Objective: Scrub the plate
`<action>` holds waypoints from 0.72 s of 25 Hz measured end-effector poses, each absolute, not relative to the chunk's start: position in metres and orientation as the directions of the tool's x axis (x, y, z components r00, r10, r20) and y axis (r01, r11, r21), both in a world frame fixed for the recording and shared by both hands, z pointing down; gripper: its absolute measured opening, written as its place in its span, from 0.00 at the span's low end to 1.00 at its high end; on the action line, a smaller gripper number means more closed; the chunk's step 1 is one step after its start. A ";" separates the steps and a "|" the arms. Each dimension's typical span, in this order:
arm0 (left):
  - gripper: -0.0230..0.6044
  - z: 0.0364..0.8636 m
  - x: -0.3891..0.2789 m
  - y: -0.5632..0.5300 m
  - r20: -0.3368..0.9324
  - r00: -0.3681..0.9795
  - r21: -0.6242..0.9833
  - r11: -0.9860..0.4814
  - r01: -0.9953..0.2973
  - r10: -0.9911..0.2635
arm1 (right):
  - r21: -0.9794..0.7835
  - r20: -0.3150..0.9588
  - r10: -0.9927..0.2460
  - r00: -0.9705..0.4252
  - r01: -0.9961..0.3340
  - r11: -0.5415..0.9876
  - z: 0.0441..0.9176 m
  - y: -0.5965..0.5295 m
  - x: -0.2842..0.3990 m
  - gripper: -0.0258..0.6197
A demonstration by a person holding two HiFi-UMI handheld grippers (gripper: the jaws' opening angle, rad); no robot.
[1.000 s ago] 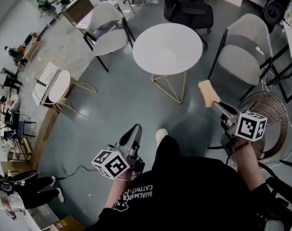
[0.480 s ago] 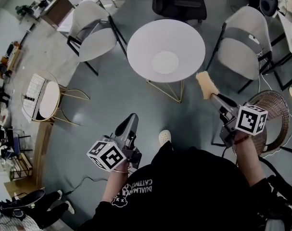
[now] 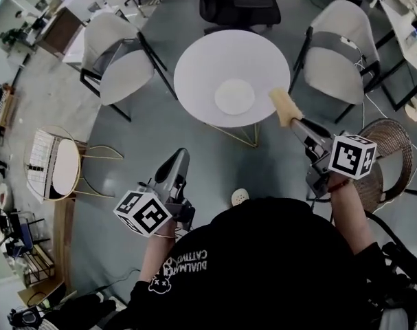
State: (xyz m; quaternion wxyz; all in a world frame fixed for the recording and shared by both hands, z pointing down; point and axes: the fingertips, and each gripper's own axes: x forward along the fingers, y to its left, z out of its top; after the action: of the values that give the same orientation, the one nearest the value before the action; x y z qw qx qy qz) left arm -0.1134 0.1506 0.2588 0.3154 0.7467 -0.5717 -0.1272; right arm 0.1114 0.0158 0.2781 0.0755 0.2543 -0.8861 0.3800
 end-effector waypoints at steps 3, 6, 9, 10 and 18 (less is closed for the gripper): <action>0.04 0.257 -0.132 0.127 0.155 0.315 0.612 -0.160 -0.775 -0.936 | -0.630 0.327 -0.401 -0.856 -0.514 0.583 0.279 -0.004 0.094 0.16; 0.04 0.254 -0.135 0.121 0.150 0.320 0.616 -0.165 -0.771 -0.935 | -0.626 0.336 -0.397 -0.854 -0.518 0.583 0.277 -0.006 0.088 0.16; 0.04 0.260 -0.133 0.117 0.159 0.329 0.618 -0.166 -0.768 -0.931 | -0.625 0.342 -0.392 -0.854 -0.518 0.584 0.279 -0.007 0.085 0.16; 0.04 0.263 -0.134 0.113 0.162 0.330 0.622 -0.163 -0.766 -0.930 | -0.625 0.343 -0.390 -0.854 -0.518 0.584 0.281 -0.010 0.083 0.16; 0.04 0.274 -0.126 0.055 0.192 0.325 0.643 -0.132 -0.754 -0.926 | -0.648 0.369 -0.342 -0.864 -0.503 0.571 0.296 -0.059 0.083 0.16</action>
State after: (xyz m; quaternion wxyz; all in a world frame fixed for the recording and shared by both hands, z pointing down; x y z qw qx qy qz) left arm -0.1262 0.0553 0.2739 0.3362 0.7413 -0.5667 -0.1277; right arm 0.0831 -0.0586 0.2958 0.1016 0.2401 -0.8805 0.3958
